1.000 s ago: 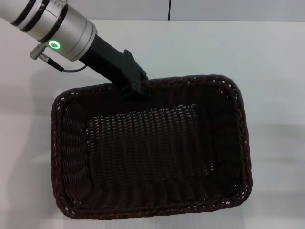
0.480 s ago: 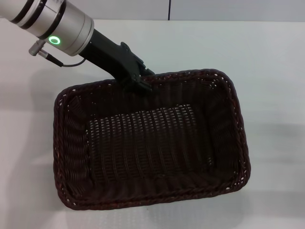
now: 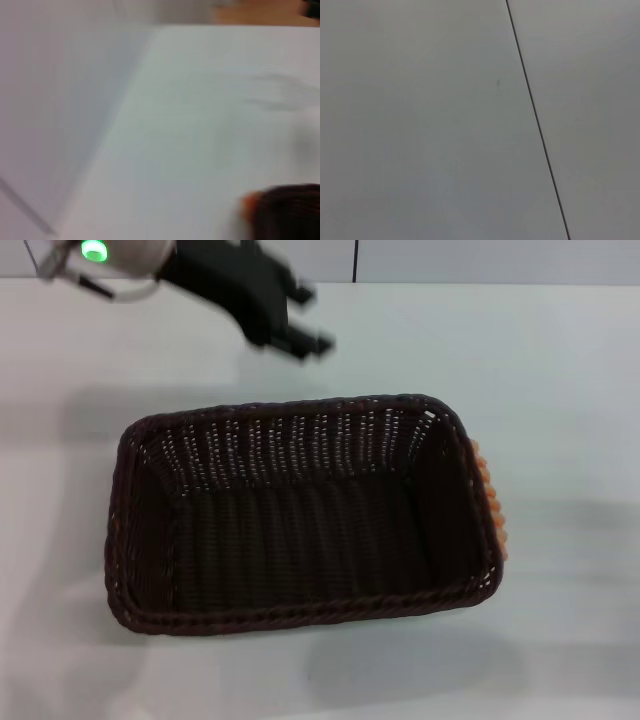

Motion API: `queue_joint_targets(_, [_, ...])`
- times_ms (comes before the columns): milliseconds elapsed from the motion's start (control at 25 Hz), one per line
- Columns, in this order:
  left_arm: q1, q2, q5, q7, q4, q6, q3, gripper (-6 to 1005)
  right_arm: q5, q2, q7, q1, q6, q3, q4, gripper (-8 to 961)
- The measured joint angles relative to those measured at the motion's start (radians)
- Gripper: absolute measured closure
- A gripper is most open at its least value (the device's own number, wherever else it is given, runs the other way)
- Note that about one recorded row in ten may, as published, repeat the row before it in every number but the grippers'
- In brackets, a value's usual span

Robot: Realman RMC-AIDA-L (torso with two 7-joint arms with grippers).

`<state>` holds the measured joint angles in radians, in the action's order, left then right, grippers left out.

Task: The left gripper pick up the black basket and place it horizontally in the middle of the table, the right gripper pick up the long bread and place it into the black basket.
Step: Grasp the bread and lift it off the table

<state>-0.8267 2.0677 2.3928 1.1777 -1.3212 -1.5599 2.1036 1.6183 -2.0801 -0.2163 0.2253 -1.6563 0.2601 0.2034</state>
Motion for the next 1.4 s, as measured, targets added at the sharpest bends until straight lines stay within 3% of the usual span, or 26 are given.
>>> queue_joint_targets(120, [0.116,0.001,-0.001,-0.03,-0.192,0.213,-0.097,382,0.0,0.0,0.0,0.0,0.0,-0.008,0.002,145])
queue_joint_targets(200, [0.139,0.0,0.001,-0.037,-0.22,0.262,-0.116,376,0.0,0.0,0.0,0.0,-0.001,-0.011,0.002,148])
queue_joint_targets(240, [0.281,0.001,-0.002,-0.055,-0.359,0.554,-0.233,377,0.0,0.0,0.0,0.0,-0.001,-0.014,0.002,149])
queue_joint_targets(280, [0.409,0.0,-0.001,-0.056,-0.42,0.83,-0.357,379,0.0,-0.001,0.0,0.0,0.0,-0.029,0.003,151])
queue_joint_targets(320, [0.409,0.0,-0.001,-0.056,-0.42,0.83,-0.357,380,0.0,-0.001,0.0,0.0,0.0,-0.039,0.003,152])
queue_joint_targets(360, [0.495,-0.001,0.002,-0.053,-0.429,1.008,-0.45,381,0.0,-0.001,0.0,0.0,0.0,-0.039,0.003,154])
queue_joint_targets(400, [0.612,-0.004,0.012,-0.046,-0.407,1.296,-0.599,380,0.0,-0.001,0.0,0.0,0.002,-0.061,0.002,155])
queue_joint_targets(440, [0.612,-0.004,0.012,-0.046,-0.407,1.296,-0.599,379,0.0,-0.001,0.0,0.0,0.002,-0.061,0.002,156])
queue_joint_targets(480, [0.702,-0.005,0.034,-0.064,-0.307,1.643,-0.751,378,0.0,-0.001,0.001,0.0,0.004,-0.074,0.002,158])
queue_joint_targets(520, [0.702,-0.005,0.034,-0.064,-0.307,1.643,-0.751,378,0.0,-0.001,0.003,0.001,0.006,-0.084,0.003,159])
queue_joint_targets(560, [0.72,-0.005,0.046,-0.086,-0.26,1.769,-0.792,377,0.0,-0.001,0.005,0.003,0.013,-0.099,0.003,161])
queue_joint_targets(640, [0.747,-0.005,0.089,-0.195,-0.105,2.108,-0.865,376,0.0,-0.002,0.006,0.011,0.034,-0.126,0.003,163])
queue_joint_targets(680, [0.761,-0.006,0.128,-0.357,0.02,2.386,-0.881,376,0.0,-0.003,0.006,0.022,0.06,-0.154,0.003,165])
queue_joint_targets(720, [0.761,-0.006,0.128,-0.357,0.02,2.386,-0.881,376,0.0,-0.003,0.006,0.022,0.06,-0.154,0.003,166])
queue_joint_targets(800, [0.768,-0.006,0.144,-0.549,0.14,2.546,-0.877,375,0.0,-0.004,0.007,0.039,0.094,-0.194,0.004,169])
queue_joint_targets(840, [0.762,-0.006,0.148,-0.678,0.223,2.606,-0.867,375,0.0,-0.005,0.007,0.048,0.108,-0.212,0.005,170])
queue_joint_targets(880, [0.738,-0.007,0.15,-0.899,0.384,2.688,-0.845,372,0.0,-0.005,0.008,0.066,0.142,-0.243,0.009,172])
queue_joint_targets(920, [0.738,-0.007,0.15,-0.899,0.384,2.688,-0.845,373,0.0,-0.005,0.008,0.066,0.142,-0.243,0.009,173])
queue_joint_targets(1080, [0.621,-0.002,0.15,-1.254,0.775,2.823,-0.783,375,0.0,-0.005,0.008,0.11,0.221,-0.323,0.023,179])
queue_joint_targets(1400, [0.586,-0.002,0.153,-1.263,0.855,2.834,-0.786,379,0.007,-0.006,0.009,0.155,0.338,-0.365,0.042,190])
